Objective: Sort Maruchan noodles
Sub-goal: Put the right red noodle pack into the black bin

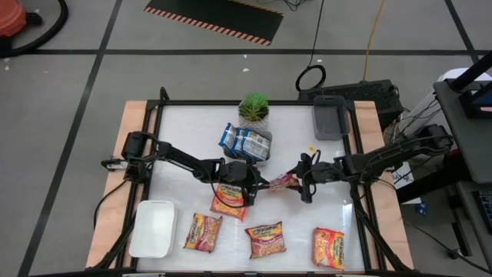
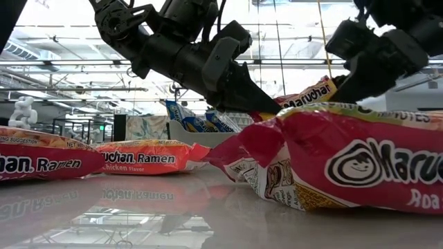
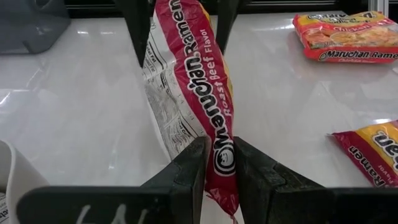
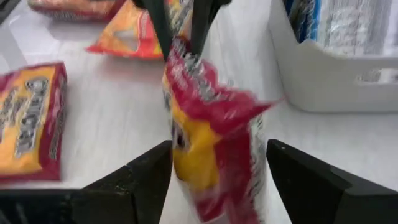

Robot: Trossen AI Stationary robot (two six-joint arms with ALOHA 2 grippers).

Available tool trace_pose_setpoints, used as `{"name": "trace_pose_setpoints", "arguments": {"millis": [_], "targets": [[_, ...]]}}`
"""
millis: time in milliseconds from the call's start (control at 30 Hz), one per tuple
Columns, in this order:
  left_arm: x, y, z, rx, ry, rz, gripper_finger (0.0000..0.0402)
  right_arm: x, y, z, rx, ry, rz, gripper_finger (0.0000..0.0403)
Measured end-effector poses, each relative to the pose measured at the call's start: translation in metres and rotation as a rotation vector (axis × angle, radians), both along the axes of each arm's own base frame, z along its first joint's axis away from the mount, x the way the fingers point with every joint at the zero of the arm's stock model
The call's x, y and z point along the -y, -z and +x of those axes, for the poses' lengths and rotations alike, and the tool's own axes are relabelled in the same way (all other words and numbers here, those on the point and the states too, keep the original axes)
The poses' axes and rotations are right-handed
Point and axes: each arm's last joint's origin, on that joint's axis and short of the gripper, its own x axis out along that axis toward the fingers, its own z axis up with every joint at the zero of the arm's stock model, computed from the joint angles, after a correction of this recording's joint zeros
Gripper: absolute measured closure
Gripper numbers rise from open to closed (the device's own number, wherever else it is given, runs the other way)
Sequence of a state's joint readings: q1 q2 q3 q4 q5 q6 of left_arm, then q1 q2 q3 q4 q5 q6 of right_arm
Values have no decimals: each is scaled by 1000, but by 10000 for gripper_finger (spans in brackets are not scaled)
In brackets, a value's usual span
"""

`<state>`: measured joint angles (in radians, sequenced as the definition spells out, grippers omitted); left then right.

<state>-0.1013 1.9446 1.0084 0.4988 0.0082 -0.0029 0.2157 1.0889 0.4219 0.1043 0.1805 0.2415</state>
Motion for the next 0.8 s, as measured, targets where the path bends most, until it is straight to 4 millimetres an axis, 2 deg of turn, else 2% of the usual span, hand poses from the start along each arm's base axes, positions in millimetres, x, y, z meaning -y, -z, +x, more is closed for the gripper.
{"name": "trace_pose_setpoints", "arguments": {"millis": [167,400,633,800], "targets": [[0,-1,0,11,0,0,324,0,0,0,15,-31,-35,167],[0,-4,2,45,3,-2,324,-3,-7,5,95,-109,-3,238],[0,-4,2,49,5,2,324,-3,-6,4,86,-112,-2,313],[0,-5,2,53,0,-4,324,-3,-6,4,81,-120,-15,350]]}}
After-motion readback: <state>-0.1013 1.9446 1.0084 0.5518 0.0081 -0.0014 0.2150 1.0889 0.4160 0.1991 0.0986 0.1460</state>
